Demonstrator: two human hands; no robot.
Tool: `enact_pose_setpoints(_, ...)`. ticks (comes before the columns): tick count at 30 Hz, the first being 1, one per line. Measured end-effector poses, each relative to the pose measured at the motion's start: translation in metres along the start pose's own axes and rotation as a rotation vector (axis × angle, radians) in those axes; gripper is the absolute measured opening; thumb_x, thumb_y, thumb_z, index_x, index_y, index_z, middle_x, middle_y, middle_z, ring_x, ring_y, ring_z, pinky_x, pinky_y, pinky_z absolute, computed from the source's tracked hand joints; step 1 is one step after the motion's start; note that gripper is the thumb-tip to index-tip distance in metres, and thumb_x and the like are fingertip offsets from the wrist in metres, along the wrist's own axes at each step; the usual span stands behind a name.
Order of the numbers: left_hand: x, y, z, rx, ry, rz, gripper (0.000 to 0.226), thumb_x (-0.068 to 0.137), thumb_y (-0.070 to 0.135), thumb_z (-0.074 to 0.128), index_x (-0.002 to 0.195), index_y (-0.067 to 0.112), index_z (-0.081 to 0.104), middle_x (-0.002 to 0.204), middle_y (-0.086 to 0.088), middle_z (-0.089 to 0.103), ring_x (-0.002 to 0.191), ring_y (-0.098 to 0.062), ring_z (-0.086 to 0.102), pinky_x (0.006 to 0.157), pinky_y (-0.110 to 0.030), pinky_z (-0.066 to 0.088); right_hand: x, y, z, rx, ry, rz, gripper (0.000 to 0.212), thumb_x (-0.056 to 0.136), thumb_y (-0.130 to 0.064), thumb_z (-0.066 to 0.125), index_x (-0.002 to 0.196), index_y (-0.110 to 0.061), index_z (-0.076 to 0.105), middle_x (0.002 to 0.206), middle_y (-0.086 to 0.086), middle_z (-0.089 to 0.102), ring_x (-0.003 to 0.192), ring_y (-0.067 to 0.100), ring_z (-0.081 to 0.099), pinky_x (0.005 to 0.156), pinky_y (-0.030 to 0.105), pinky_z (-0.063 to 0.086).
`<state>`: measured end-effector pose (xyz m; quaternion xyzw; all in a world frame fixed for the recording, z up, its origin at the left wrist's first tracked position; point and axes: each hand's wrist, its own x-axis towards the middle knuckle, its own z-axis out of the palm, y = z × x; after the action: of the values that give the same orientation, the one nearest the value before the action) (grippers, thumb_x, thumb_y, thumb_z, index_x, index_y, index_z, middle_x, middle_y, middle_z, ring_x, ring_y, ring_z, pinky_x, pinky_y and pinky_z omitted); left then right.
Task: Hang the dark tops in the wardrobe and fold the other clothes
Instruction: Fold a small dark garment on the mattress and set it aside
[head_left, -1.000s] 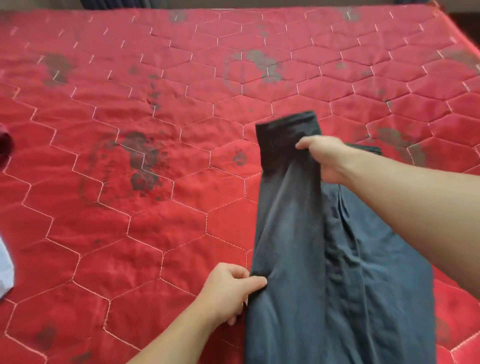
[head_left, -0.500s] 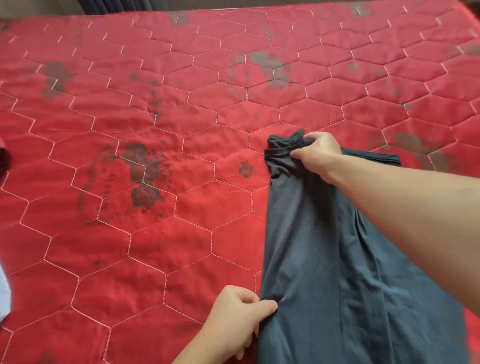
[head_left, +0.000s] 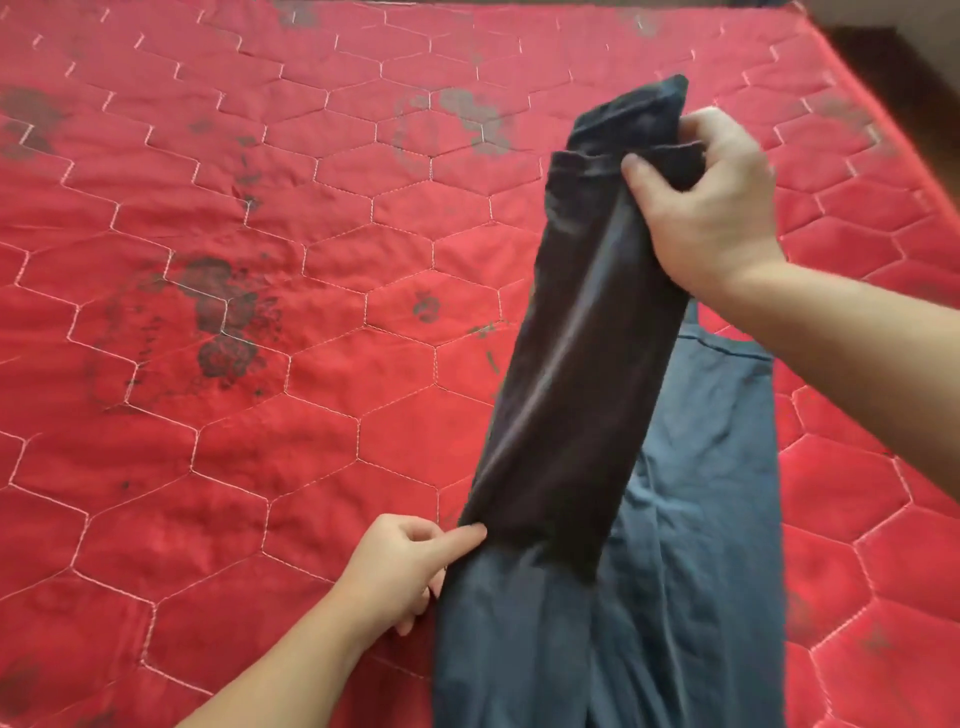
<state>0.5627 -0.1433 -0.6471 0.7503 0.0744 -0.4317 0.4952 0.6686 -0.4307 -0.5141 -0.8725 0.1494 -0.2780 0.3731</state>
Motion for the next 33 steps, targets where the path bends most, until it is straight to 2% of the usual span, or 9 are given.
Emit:
enact_pose_setpoints(4, 0.002, -0.003, 0.002, 0.018, 0.030, 0.026, 0.053, 0.059, 0.066, 0.075, 0.045, 0.019, 0.053, 0.042, 0.001, 0.047, 0.032, -0.017, 0.034, 0.036, -0.020, 0.028, -0.017, 0.079, -0.010, -0.292, -0.152, 0.456, 0.033, 0.085, -0.032, 0.068, 0.110, -0.011, 0.064, 0.113, 0.009, 0.068, 0.101, 0.023, 0.063, 0.084, 0.031, 0.046)
enact_pose_setpoints(6, 0.003, -0.005, 0.001, 0.017, 0.027, 0.028, 0.052, 0.065, 0.061, 0.078, 0.046, 0.019, 0.054, 0.043, 0.000, 0.048, 0.032, -0.017, 0.035, 0.036, -0.020, 0.029, -0.040, 0.106, -0.012, -0.028, -0.236, 0.856, 0.026, 0.084, -0.026, 0.073, 0.105, -0.017, 0.063, 0.111, 0.006, 0.069, 0.086, 0.018, 0.065, 0.066, 0.032, 0.052)
enact_pose_setpoints(8, 0.004, -0.005, 0.001, 0.004, 0.013, 0.019, 0.050, 0.065, 0.058, 0.081, 0.047, 0.019, 0.055, 0.044, 0.000, 0.048, 0.032, -0.017, 0.034, 0.035, -0.019, 0.029, -0.057, 0.123, -0.014, 0.197, -0.244, 1.035, 0.024, 0.083, -0.017, 0.074, 0.103, -0.021, 0.062, 0.097, 0.000, 0.071, 0.072, 0.009, 0.064, 0.057, 0.026, 0.052)
enact_pose_setpoints(16, 0.006, -0.006, 0.003, -0.003, 0.019, 0.031, 0.044, 0.073, 0.046, 0.079, 0.047, 0.019, 0.057, 0.044, 0.001, 0.047, 0.031, -0.014, 0.031, 0.033, -0.019, 0.029, -0.039, 0.115, -0.005, 0.475, -0.042, 0.914, 0.012, 0.090, -0.007, 0.064, 0.083, -0.016, 0.062, 0.085, 0.002, 0.068, 0.065, 0.010, 0.065, 0.057, 0.025, 0.056)
enact_pose_setpoints(19, 0.004, -0.007, 0.004, 0.028, 0.055, 0.073, 0.045, 0.071, 0.048, 0.080, 0.048, 0.017, 0.057, 0.042, 0.000, 0.044, 0.031, -0.015, 0.033, 0.034, -0.018, 0.029, -0.055, 0.112, -0.003, 0.244, -0.042, 0.890, 0.025, 0.088, -0.027, 0.067, 0.110, -0.019, 0.057, 0.117, 0.003, 0.064, 0.096, 0.017, 0.063, 0.087, 0.031, 0.052)
enact_pose_setpoints(23, -0.003, -0.011, 0.015, 0.047, 0.185, 0.163, 0.039, 0.073, 0.047, 0.080, 0.056, 0.016, 0.064, 0.038, 0.006, 0.045, 0.030, -0.013, 0.038, 0.032, -0.019, 0.032, -0.142, 0.087, -0.014, -0.370, -0.179, 0.343, 0.063, 0.082, -0.037, 0.066, 0.138, -0.020, 0.042, 0.143, 0.006, 0.037, 0.131, 0.024, 0.040, 0.107, 0.040, 0.033)
enact_pose_setpoints(27, -0.024, -0.021, 0.029, -0.017, 0.248, 0.223, 0.030, 0.075, 0.042, 0.080, 0.069, 0.016, 0.066, 0.043, 0.011, 0.048, 0.035, -0.007, 0.041, 0.037, -0.020, 0.039, -0.262, 0.038, -0.020, -0.356, -0.472, -0.028, 0.032, 0.081, -0.040, 0.067, 0.107, -0.022, 0.063, 0.105, 0.001, 0.055, 0.100, 0.026, 0.054, 0.087, 0.040, 0.042)
enact_pose_setpoints(30, -0.056, -0.049, 0.039, -0.104, 0.199, 0.215, 0.024, 0.076, 0.032, 0.081, 0.088, 0.022, 0.063, 0.062, 0.004, 0.058, 0.042, -0.007, 0.048, 0.041, -0.023, 0.042, -0.339, 0.011, -0.030, -0.226, -0.557, 0.284, 0.033, 0.083, -0.048, 0.063, 0.066, -0.021, 0.055, 0.062, -0.010, 0.054, 0.067, 0.020, 0.058, 0.068, 0.036, 0.049)
enact_pose_setpoints(33, -0.099, -0.094, 0.051, 0.063, 0.263, 0.213, 0.037, 0.073, 0.033, 0.083, 0.096, 0.027, 0.055, 0.068, 0.000, 0.059, 0.055, -0.014, 0.055, 0.054, -0.036, 0.050, -0.399, -0.006, -0.043, -0.172, -0.548, 0.584, 0.049, 0.077, -0.063, 0.061, 0.059, -0.018, 0.054, 0.055, -0.007, 0.058, 0.062, 0.016, 0.059, 0.066, 0.036, 0.051)
